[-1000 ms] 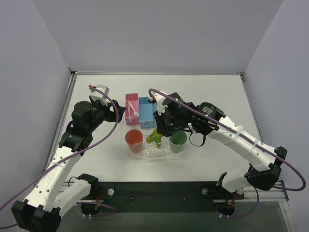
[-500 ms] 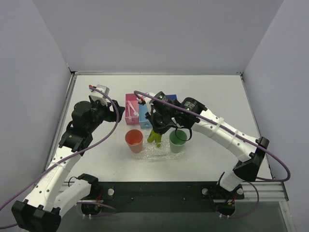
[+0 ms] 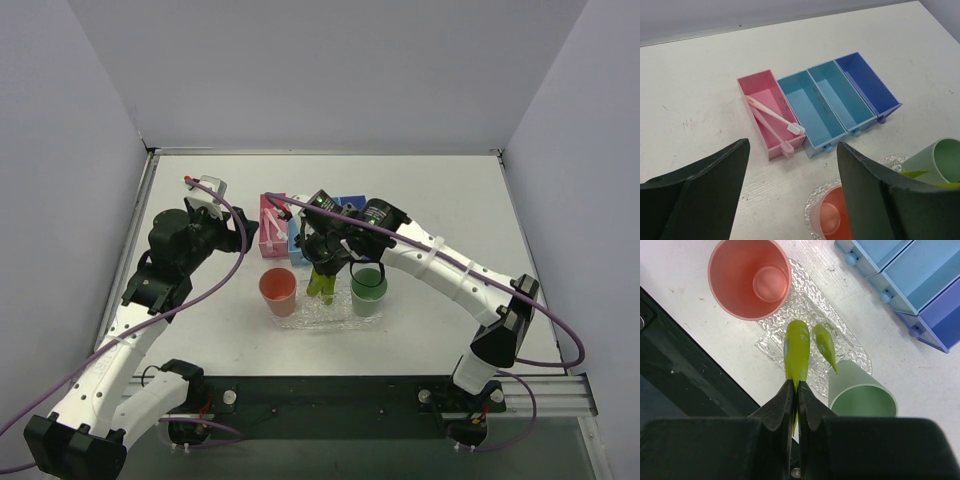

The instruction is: Prepare toiletry sets of a toothbrush and toothpaste on the tray

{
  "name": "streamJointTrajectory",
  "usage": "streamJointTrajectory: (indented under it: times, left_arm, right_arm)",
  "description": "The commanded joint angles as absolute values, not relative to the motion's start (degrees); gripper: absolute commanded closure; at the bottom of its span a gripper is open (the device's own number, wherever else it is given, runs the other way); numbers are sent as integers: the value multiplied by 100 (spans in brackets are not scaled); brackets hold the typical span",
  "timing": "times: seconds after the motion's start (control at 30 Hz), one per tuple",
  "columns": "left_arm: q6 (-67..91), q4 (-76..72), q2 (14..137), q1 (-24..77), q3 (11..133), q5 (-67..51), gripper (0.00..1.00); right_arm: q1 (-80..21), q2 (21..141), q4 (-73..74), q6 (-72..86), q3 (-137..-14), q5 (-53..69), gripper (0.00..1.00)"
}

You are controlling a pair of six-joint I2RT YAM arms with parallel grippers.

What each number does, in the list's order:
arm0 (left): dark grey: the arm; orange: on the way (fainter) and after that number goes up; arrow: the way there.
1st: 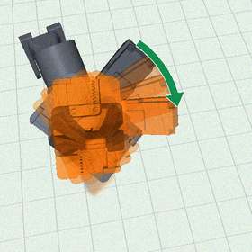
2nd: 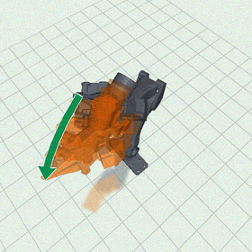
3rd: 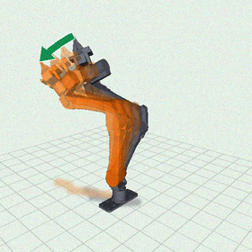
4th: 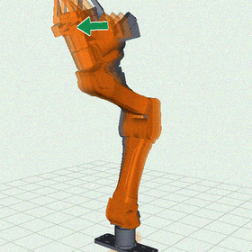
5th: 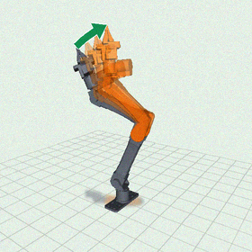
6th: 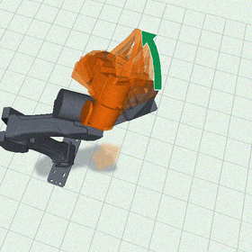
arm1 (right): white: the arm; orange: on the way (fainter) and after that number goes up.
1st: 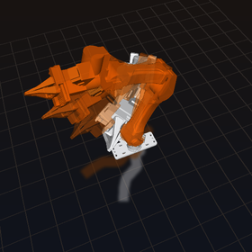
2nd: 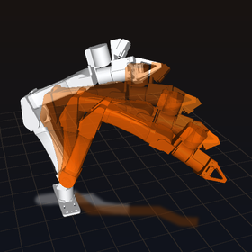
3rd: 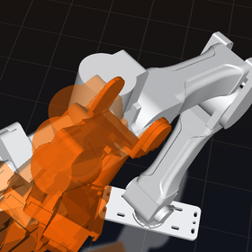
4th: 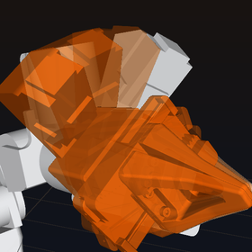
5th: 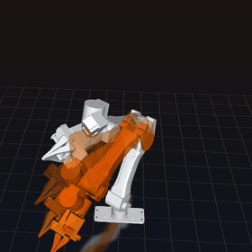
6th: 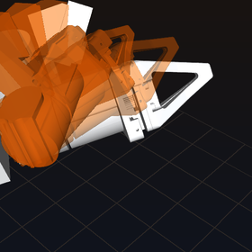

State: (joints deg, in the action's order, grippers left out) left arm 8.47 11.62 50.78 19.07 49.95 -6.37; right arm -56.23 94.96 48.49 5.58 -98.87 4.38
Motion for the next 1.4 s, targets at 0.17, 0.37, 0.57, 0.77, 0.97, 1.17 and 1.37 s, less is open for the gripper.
streamJointTrajectory:
  times: [0.17, 0.37, 0.57, 0.77, 0.97, 1.17, 1.37]
  left_arm:
    - [756, 1142, 5001, 1898, 5045, -589, 20]
    - [756, 1143, 5001, 1898, 5036, -598, 20]
    - [730, 1142, 5001, 1898, 5036, -633, 19]
    - [729, 1142, 5001, 1899, 5036, -633, 19]
    - [729, 1134, 4983, 1898, 5027, -633, 19]
    - [729, 1134, 4992, 1898, 5036, -624, 20]
    - [721, 1151, 4983, 1898, 5027, -580, 19]
  right_arm:
    - [-5572, 9571, 5027, 431, -10222, 264, 100]
    - [-5572, 9633, 5054, 404, -10248, 264, 100]
    - [-5581, 9703, 5054, 378, -10257, 272, 100]
    - [-5581, 9765, 5071, 360, -10266, 264, 100]
    - [-5599, 9870, 5063, 360, -10274, 211, 100]
    - [-5616, 9975, 5063, 360, -10301, 202, 100]
    - [-5625, 10098, 5045, 360, -10345, 211, 100]
